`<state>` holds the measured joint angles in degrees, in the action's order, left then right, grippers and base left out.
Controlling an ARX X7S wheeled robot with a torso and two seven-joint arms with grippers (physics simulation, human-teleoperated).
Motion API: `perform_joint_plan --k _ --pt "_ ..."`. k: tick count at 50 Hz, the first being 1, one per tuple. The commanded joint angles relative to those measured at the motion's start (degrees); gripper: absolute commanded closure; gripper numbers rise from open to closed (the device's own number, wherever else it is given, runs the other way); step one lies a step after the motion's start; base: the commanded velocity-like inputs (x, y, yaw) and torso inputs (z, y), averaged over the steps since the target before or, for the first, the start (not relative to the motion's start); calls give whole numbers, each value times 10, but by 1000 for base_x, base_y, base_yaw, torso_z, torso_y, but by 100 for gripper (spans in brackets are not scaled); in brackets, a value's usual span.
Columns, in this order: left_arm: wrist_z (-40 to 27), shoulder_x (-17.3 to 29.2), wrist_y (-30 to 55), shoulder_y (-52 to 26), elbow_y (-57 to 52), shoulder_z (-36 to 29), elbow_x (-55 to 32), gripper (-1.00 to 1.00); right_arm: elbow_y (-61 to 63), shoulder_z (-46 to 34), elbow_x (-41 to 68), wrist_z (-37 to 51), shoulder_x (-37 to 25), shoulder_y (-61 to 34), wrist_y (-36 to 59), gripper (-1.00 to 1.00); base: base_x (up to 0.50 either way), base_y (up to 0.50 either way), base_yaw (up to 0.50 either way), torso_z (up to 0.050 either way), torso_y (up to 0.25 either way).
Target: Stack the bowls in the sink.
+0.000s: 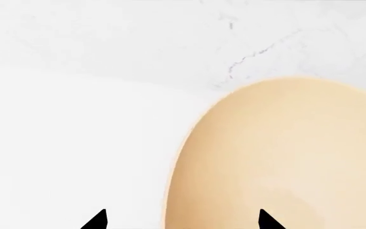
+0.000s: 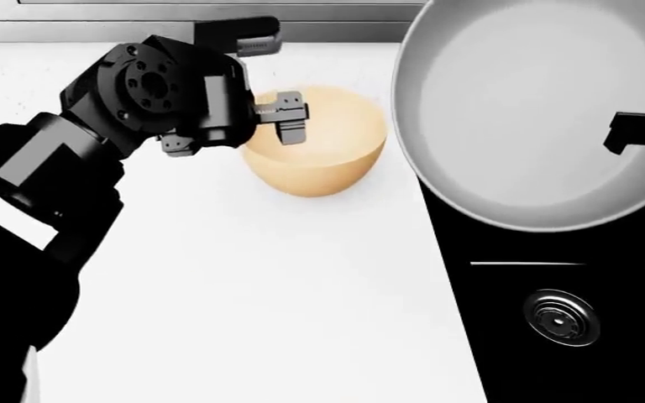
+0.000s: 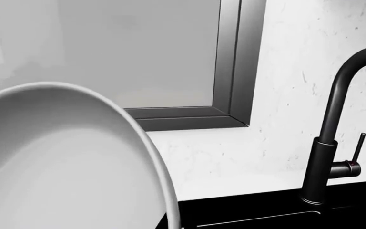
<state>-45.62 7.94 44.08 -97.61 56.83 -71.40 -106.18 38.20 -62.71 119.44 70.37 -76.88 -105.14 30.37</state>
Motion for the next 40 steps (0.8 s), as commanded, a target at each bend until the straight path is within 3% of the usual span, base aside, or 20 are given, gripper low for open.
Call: perform_joint_plan --k 1,3,4,16,29,40 --pt "24 -5 -6 11 2 0 2 -100 1 7 -9 -2 -3 -4 -4 100 0 0 0 0 0" --pt "29 -7 -7 12 2 -1 4 -100 1 8 -9 -3 -4 -3 -4 100 0 0 0 0 0" --pt "29 -5 -10 13 -2 0 4 100 1 8 -9 -3 -6 -3 -4 100 0 0 0 0 0" --pt "18 10 -27 18 -37 5 8 100 5 11 -10 -4 -13 1 -4 100 0 0 0 0 0" --pt "-71 87 -97 1 -150 65 -14 100 6 19 0 0 -17 -5 3 100 0 0 0 0 1" --pt "-102 156 -126 -31 -249 102 -13 100 10 32 19 9 -24 -19 13 100 0 0 0 0 1"
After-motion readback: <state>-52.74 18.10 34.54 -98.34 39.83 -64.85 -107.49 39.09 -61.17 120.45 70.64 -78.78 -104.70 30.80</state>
